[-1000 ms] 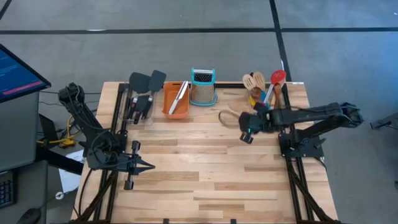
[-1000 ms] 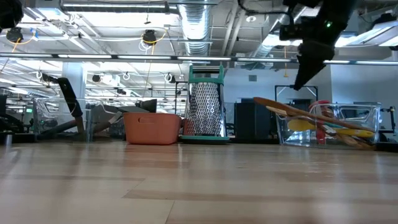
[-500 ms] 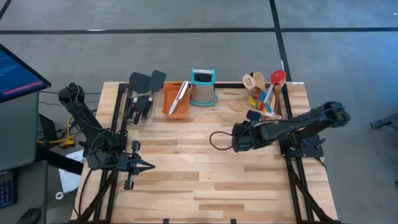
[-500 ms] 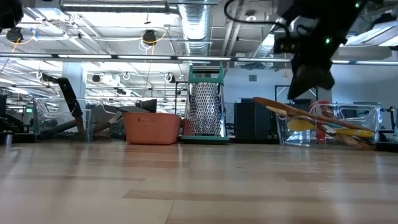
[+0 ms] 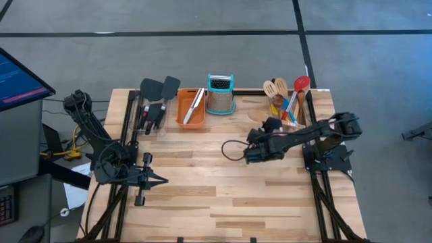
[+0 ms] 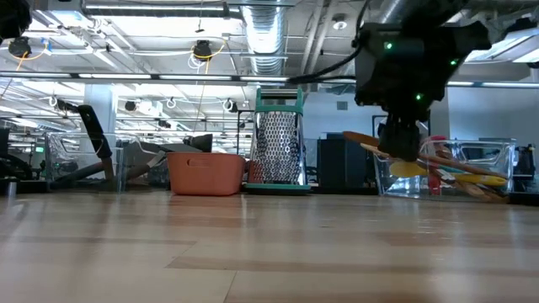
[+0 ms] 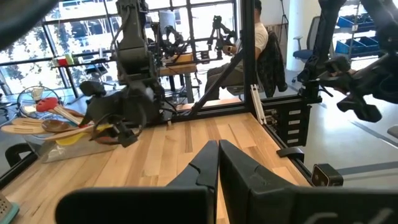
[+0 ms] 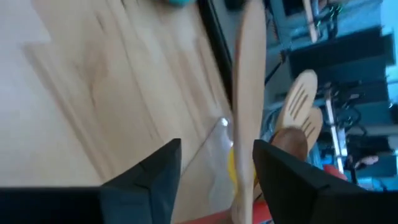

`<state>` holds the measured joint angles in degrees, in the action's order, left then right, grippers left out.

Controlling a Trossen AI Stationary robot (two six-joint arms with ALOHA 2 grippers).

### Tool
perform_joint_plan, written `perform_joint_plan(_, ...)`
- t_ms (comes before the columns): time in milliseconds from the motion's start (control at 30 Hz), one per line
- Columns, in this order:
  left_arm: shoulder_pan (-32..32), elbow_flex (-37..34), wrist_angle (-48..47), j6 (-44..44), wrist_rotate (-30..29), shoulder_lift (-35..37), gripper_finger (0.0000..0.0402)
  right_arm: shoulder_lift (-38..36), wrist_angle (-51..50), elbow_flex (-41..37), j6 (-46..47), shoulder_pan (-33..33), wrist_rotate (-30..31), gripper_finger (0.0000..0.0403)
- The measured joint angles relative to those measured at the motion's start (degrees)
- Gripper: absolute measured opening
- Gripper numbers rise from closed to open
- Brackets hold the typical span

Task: Pick & Place Kitchen Items
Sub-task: Adjust the brown wooden spoon

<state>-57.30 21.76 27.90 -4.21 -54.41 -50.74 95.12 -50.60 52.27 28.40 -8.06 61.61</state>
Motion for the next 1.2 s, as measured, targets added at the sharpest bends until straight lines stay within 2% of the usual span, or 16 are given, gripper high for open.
perform_joint_plan(100, 0.01, 0.0, 0.0, 0.0, 0.18, 0.0, 0.0002, -0.05, 0.02, -0.18, 0.15, 1.99, -0.63, 0.0204)
perform_joint_plan(300, 0.01, 0.0, 0.02, 0.13, 0.17, 0.0, 0.0002, -0.36, 0.52, -0.26, 0.15, 5.99, 2.92, 0.0214)
perform_joint_plan(467, 0.0, 0.0, 0.0, 0.02, 0.15, 0.0, 0.0002, -0.23, 2.44, -0.26, -0.9, 9.55, 1.97, 0.0206)
perform_joint_plan(600, 0.01, 0.0, 0.02, 0.02, 0.14, 0.0, 0.0002, -0.23, 8.52, -0.26, -6.82, 11.51, -0.84, 0.0192)
perform_joint_plan(767, 0.0, 0.0, 0.0, 0.01, 0.1, 0.0, 0.0002, -0.23, 12.43, -0.26, -8.97, 12.62, -0.45, 0.0142)
perform_joint_plan(1000, 0.0, 0.0, 0.01, 0.0, -0.11, 0.0, 0.0002, -0.21, 11.27, -0.26, -10.72, 12.49, 1.06, 0.0018)
perform_joint_plan(1200, 0.0, 0.0, 0.02, 0.0, -0.09, 0.0, 0.0002, -1.26, 8.38, 2.17, -10.92, 11.7, -0.26, 0.001)
